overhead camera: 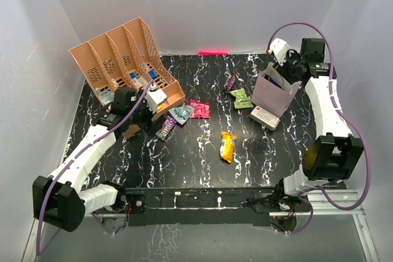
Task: Place the snacks into the paper bag
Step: Place the snack in the paper bag, then pick up the snack from the center of the board.
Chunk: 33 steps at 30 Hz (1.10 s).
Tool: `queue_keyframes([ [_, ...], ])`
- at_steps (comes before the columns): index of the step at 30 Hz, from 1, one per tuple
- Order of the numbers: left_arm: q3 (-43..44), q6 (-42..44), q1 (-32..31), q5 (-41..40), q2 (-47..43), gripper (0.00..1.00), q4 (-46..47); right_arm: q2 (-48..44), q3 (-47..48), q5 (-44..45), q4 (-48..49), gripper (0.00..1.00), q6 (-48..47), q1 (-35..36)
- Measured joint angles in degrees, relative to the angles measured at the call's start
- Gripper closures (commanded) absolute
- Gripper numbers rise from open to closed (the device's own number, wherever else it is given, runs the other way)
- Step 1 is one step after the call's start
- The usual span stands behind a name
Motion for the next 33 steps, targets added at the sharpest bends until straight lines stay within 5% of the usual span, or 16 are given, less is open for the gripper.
queue_keyframes([
  [11, -3.72, -0.90, -0.04, -0.63, 2.03, 0.02, 2.21, -5.79, 7.69, -0.70, -0.46, 0.35, 9.94, 0.00],
  [20, -3.82, -1.31, -2.58, -6.08, 11.30, 0.05, 3.74, -8.15, 14.80, -9.22, -5.70, 0.33, 21.18, 1.95],
  [33, -2.49, -3.96, -6.49, -9.51, 23.76, 0.19, 6.38, -8.98, 10.12, -15.50, -6.40, 0.31, 30.10, 16.46],
])
